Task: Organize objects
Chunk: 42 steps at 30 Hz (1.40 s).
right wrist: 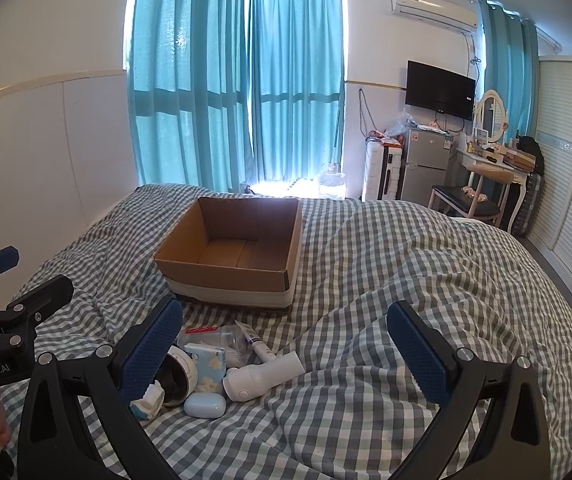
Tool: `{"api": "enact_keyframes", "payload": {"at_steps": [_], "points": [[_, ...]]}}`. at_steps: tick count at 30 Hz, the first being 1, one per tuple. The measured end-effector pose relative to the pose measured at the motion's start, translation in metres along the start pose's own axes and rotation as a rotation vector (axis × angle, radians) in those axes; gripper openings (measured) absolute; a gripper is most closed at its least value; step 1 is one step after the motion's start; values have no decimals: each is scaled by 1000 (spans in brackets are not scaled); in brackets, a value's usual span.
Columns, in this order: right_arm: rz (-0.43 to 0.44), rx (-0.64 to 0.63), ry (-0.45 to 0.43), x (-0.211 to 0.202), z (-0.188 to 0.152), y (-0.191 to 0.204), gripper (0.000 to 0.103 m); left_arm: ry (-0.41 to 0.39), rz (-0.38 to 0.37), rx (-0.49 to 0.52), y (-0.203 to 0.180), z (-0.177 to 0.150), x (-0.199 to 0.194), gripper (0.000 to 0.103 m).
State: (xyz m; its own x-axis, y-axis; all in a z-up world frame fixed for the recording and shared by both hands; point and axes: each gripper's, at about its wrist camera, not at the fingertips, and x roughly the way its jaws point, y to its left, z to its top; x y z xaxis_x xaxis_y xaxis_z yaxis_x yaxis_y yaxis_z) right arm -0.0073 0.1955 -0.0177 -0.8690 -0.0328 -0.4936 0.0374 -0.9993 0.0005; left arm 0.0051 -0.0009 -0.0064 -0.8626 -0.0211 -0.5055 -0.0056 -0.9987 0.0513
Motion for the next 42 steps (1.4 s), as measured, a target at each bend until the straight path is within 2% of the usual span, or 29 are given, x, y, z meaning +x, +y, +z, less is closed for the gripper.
{"api": "enact_keyframes", "payload": {"at_steps": [27, 42], "points": [[-13, -8, 1, -2, 2, 0, 103, 2, -4, 10, -2, 1, -1, 103], [-6, -24, 23, 4, -2, 1, 103, 43, -10, 18, -6, -4, 7, 103]]}}
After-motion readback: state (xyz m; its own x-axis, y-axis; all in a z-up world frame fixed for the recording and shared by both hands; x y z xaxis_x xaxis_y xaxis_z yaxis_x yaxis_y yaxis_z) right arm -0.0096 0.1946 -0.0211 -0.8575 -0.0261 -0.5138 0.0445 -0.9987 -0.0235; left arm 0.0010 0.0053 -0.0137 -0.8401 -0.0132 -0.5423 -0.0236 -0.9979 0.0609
